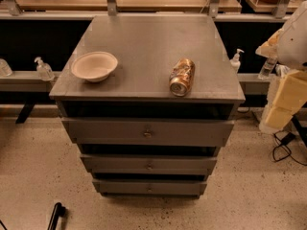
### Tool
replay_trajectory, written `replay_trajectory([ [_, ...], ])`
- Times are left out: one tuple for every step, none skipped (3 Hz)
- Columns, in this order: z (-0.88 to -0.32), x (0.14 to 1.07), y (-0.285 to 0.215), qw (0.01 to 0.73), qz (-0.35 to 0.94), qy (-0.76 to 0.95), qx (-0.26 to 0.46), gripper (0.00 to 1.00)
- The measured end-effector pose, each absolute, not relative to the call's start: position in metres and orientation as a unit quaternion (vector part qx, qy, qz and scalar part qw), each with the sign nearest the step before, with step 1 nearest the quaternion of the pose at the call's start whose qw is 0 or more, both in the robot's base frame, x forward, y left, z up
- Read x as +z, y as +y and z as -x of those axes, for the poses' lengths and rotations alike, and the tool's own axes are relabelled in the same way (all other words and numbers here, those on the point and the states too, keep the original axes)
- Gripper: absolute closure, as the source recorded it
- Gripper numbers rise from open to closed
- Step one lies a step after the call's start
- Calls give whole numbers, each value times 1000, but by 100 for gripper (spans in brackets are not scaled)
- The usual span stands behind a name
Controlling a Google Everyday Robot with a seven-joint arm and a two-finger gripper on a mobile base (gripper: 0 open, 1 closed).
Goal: Open top drawer
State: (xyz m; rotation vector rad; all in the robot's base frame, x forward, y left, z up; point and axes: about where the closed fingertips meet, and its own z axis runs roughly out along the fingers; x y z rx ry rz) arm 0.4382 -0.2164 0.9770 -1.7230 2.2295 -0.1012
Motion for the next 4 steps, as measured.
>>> replay_trajectory([
  [-438,977,-216,160,603,781,-36,0],
  [-440,960,-208,150,616,773,-31,0],
  [-420,937,-167,167,635,754,-32,0],
  [-407,886,-111,183,665,724,-22,0],
])
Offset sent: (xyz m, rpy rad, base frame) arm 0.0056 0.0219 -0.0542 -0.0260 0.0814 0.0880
